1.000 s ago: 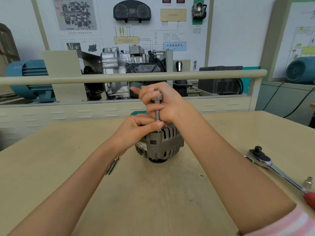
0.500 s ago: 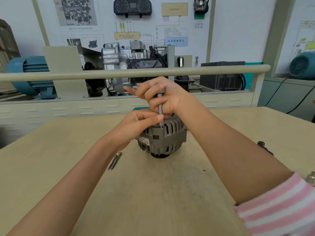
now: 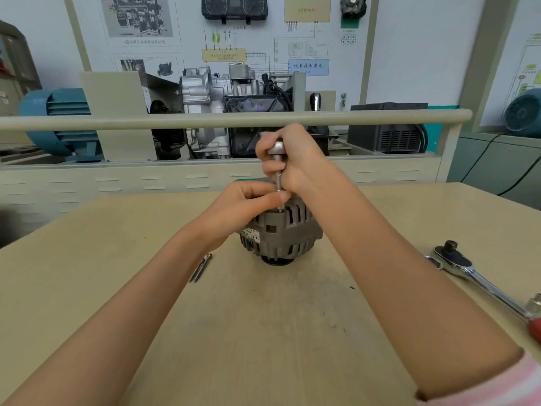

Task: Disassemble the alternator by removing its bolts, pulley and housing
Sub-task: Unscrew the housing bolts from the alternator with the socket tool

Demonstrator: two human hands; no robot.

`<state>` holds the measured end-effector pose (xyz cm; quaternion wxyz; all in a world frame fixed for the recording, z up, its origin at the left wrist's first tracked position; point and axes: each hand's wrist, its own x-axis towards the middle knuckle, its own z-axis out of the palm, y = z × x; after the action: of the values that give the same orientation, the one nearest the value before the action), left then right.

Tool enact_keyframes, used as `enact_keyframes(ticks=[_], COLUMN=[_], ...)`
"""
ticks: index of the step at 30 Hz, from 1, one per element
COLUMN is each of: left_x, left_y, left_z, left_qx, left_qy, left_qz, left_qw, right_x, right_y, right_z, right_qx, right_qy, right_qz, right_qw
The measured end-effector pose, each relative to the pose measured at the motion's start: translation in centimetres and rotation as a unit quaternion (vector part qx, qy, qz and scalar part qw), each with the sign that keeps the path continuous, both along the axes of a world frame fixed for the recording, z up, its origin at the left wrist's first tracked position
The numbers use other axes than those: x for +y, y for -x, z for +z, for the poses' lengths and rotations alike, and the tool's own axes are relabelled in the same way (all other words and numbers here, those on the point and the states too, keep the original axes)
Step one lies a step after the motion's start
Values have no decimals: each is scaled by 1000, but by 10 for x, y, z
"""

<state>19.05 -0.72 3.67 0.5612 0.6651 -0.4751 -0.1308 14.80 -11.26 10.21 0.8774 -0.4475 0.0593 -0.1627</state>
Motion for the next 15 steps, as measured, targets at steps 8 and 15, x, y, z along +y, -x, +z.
enact_keyframes(ticks=[8, 15], left_x=[1, -5], left_y=[-2, -2], left_z=[-2, -4], left_qx=[-15, -39], left_qy=[13, 32], left_qz=[-11, 48], left_qw=[1000, 998], right_x=[-18, 12], right_y=[-6, -3], right_z=[1, -9], right_qx=[19, -70], right_qy=[-27, -25], right_qz=[330, -251], right_qw=[943, 965])
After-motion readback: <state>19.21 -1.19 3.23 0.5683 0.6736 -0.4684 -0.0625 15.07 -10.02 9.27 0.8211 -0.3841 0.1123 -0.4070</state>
